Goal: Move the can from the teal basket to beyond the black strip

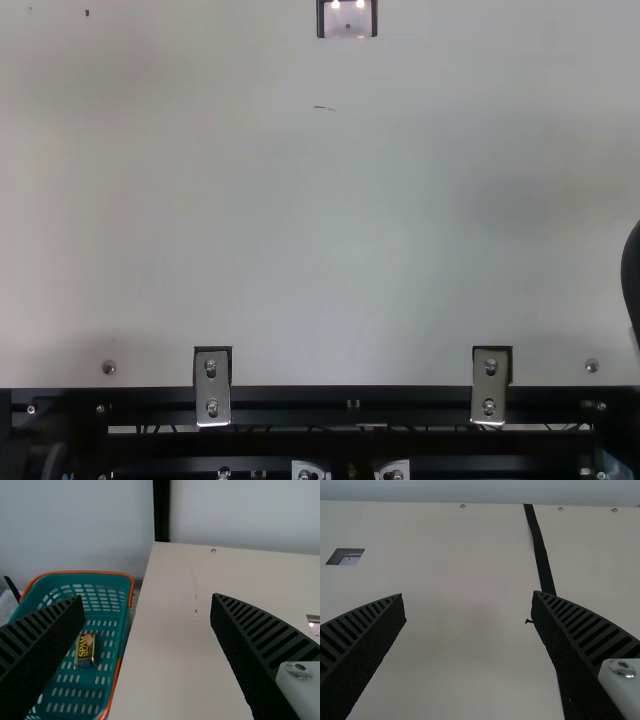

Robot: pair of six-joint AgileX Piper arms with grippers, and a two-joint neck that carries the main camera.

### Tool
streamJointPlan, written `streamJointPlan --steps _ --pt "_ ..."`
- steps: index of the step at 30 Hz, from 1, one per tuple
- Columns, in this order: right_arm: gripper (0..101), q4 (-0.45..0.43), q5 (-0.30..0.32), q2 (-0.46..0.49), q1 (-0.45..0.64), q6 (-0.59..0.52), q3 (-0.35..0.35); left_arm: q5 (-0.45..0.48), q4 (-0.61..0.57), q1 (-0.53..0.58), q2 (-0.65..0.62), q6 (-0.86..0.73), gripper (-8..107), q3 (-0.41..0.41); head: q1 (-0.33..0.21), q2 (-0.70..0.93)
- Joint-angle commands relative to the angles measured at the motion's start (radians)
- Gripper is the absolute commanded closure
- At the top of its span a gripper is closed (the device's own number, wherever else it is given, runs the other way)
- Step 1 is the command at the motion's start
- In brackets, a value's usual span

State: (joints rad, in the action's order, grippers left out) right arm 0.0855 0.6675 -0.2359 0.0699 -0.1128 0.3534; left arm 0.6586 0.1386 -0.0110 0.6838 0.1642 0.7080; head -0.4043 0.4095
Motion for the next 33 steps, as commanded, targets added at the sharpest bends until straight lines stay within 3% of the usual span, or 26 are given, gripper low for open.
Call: streamJointPlan --steps 1,9,17,33 --pt "0 0.0 0.0 0.0 0.0 0.0 0.0 0.015 -0.007 -0.035 0.113 -0.023 9 0.088 -0.032 0.013" --pt "0 0.0 0.0 0.0 0.0 0.0 0.0 0.092 -0.081 -0.18 0.323 -0.186 9 0.267 -0.032 0.013" --pt "0 0.0 0.0 0.0 0.0 0.0 0.0 0.143 -0.127 -0.327 0.539 -0.338 9 0.382 -0.032 0.013" --pt "0 0.0 0.0 0.0 0.0 0.0 0.0 0.133 -0.1 -0.441 0.874 -0.451 9 0.453 -0.032 0.013"
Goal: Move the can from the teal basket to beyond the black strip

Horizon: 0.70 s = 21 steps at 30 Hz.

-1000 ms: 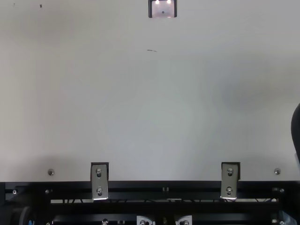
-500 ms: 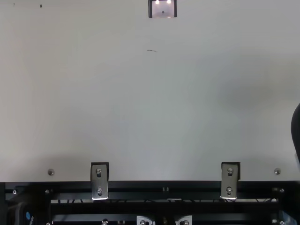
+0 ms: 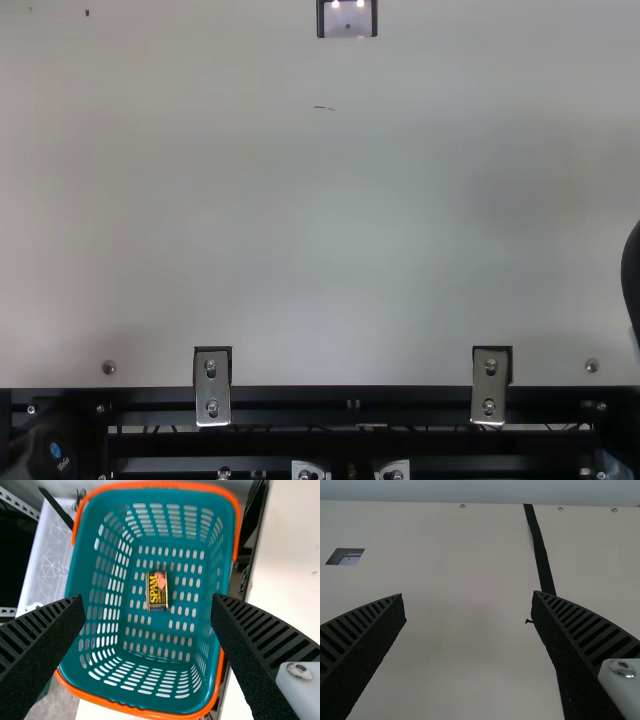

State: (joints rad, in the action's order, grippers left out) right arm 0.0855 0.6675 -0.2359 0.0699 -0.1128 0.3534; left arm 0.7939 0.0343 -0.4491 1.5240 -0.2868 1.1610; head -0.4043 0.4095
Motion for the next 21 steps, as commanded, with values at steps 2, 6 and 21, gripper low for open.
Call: streamJointPlan --steps 2,6,21 --pt "0 0.0 0.0 0.0 0.0 0.0 0.0 -0.01 0.016 -0.008 0.071 0.003 9 0.002 -0.032 0.013" --pt "0 0.0 0.0 0.0 0.0 0.0 0.0 -0.032 0.039 -0.02 0.151 0.016 9 0.008 -0.032 0.013" --pt "0 0.0 0.0 0.0 0.0 0.0 0.0 -0.093 -0.028 -0.069 0.441 -0.033 9 0.126 -0.032 0.013"
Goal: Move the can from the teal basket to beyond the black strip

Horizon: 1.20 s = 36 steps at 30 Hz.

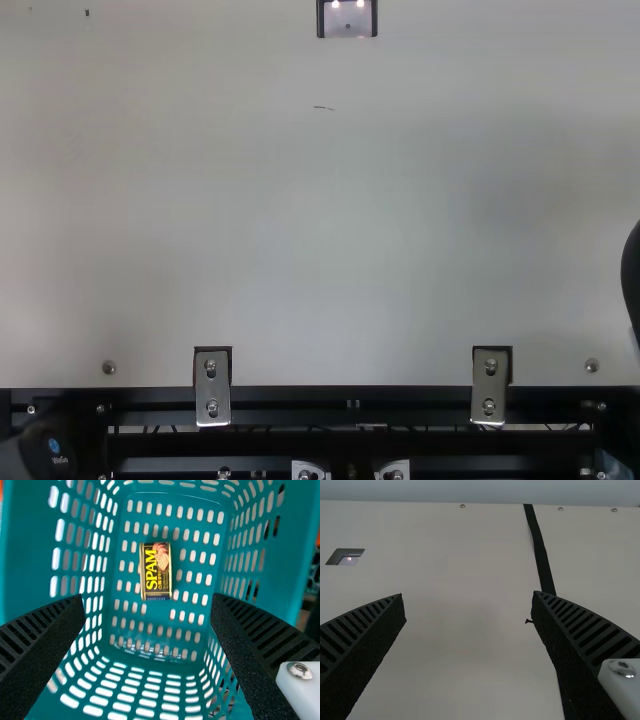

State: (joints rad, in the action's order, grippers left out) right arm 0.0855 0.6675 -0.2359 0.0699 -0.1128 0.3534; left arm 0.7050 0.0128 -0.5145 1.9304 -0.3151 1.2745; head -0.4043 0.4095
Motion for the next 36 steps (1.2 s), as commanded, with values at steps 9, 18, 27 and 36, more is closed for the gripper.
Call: streamJointPlan --steps 9,18,27,36 --pt "0 0.0 0.0 0.0 0.0 0.0 0.0 -0.035 -0.052 -0.026 0.191 -0.038 9 0.103 -0.032 0.013" --pt "0 0.0 0.0 0.0 0.0 0.0 0.0 -0.06 -0.062 -0.032 0.321 -0.051 9 0.166 -0.032 0.013" --pt "0 0.0 0.0 0.0 0.0 0.0 0.0 -0.072 -0.077 -0.028 0.412 -0.055 9 0.204 -0.032 0.013" --pt "0 0.0 0.0 0.0 0.0 0.0 0.0 -0.099 -0.104 -0.037 0.476 -0.09 9 0.22 -0.032 0.013"
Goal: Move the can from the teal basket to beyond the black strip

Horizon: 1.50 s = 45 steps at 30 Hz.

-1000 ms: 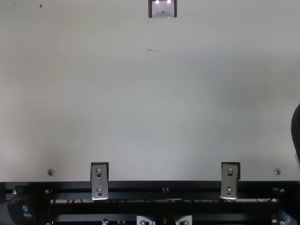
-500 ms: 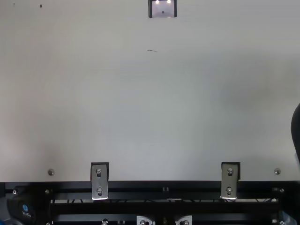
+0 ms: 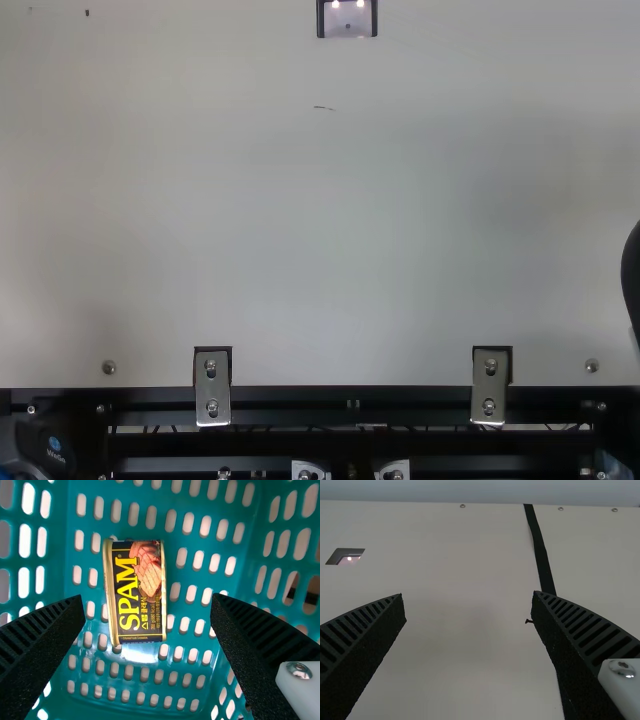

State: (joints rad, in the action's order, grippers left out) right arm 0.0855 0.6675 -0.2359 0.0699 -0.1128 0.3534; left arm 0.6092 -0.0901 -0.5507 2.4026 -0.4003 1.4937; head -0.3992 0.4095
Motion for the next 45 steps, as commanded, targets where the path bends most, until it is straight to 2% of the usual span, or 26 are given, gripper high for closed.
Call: streamJointPlan --steps 1,16,28,29,30,39,45 --pt "0 0.0 0.0 0.0 0.0 0.0 0.0 -0.009 -0.006 -0.002 0.01 -0.013 9 0.001 -0.037 0.013" --pt "0 0.0 0.0 0.0 0.0 0.0 0.0 -0.069 -0.097 -0.03 0.103 -0.122 9 0.034 -0.037 0.013" --pt "0 0.0 0.0 0.0 0.0 0.0 0.0 -0.055 -0.081 -0.035 0.162 -0.103 9 0.099 -0.037 0.013" --pt "0 0.0 0.0 0.0 0.0 0.0 0.0 -0.051 -0.079 -0.035 0.167 -0.101 69 0.106 -0.037 0.013" --pt "0 0.0 0.0 0.0 0.0 0.0 0.0 -0.047 -0.079 -0.035 0.171 -0.1 89 0.111 -0.037 0.013" --pt "0 0.0 0.0 0.0 0.0 0.0 0.0 -0.016 -0.071 -0.028 0.176 -0.087 89 0.142 -0.037 0.013" --pt "0 0.0 0.0 0.0 0.0 0.0 0.0 -0.041 -0.115 -0.023 0.114 -0.117 89 0.113 -0.037 0.013"
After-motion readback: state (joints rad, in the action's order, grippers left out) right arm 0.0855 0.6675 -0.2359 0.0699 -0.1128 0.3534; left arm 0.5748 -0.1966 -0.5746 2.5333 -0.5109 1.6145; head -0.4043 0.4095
